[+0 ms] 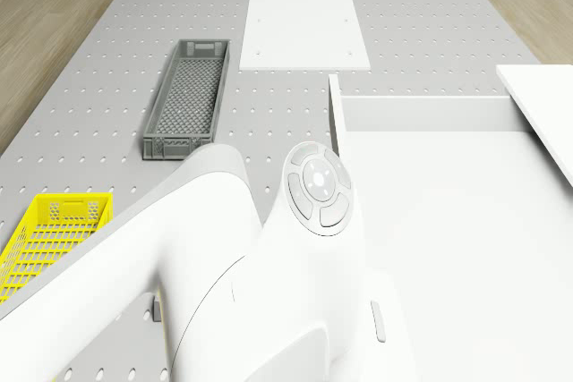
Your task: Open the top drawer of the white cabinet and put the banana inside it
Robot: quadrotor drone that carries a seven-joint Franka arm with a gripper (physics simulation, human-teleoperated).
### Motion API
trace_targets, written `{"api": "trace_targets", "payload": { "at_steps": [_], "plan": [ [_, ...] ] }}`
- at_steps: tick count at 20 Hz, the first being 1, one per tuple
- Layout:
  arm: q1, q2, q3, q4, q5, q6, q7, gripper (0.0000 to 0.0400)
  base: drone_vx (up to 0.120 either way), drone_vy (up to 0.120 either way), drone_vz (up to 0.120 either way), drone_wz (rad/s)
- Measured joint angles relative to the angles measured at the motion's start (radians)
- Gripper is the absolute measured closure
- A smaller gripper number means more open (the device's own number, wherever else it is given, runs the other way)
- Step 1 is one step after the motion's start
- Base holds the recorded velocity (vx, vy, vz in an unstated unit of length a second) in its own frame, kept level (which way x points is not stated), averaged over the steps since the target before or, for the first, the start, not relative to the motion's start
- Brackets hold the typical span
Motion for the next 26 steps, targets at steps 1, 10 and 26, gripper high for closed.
{"api": "trace_targets", "payload": {
  "at_steps": [1,10,26],
  "plan": [
    [0.000,-0.001,0.000,0.000,0.000,0.001,0.000,0.0210,0.000,-0.120,0.000,0.000],
    [0.003,-0.006,0.000,0.000,-0.003,0.005,-0.002,0.0210,0.000,-0.120,0.000,0.000],
    [0.007,-0.013,0.001,0.001,-0.006,0.012,-0.005,0.0210,0.000,-0.120,0.000,0.000]
  ]
}}
